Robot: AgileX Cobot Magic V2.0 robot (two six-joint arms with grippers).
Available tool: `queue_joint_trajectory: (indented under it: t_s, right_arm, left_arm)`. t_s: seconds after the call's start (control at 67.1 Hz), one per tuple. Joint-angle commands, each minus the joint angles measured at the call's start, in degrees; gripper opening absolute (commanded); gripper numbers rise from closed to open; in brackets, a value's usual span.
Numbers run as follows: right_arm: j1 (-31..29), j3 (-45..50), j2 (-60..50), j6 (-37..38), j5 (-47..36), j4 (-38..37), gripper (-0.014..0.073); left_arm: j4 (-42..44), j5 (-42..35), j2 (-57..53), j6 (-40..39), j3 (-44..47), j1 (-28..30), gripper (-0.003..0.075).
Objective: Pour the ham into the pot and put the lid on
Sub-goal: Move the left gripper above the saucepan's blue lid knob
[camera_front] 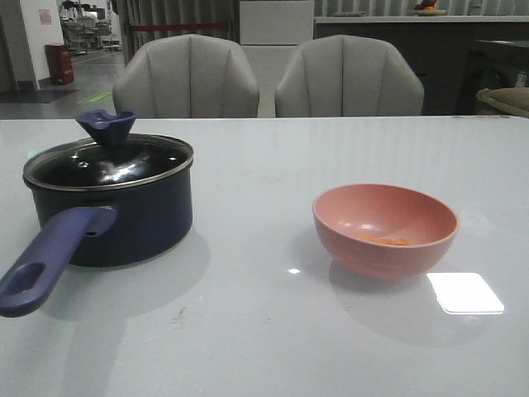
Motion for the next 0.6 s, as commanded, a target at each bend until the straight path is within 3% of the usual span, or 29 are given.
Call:
queue_joint_trajectory:
  t_s: [0.0,0.372,0.581]
  right_arm:
    - [-0.2,-0.3,-1.1,-0.5,-5.0,-0.5,0.0162]
    - [-0.2,-0.3,-1.1,-0.5,-5.0,-0.5,0.0162]
    - [-0.2,-0.3,-1.1,-0.5,-5.0,-0.5,0.0162]
  left_arm:
    - [-1.3,-5.6,-0.8,-0.6,-2.7,0.0,0.0120]
    - [-2.4,24.3,11.4,-0.6,-23.5,0.0,0.0120]
    - [-2.4,25.0,15.0,-0.6,-23.9,0.0,0.0120]
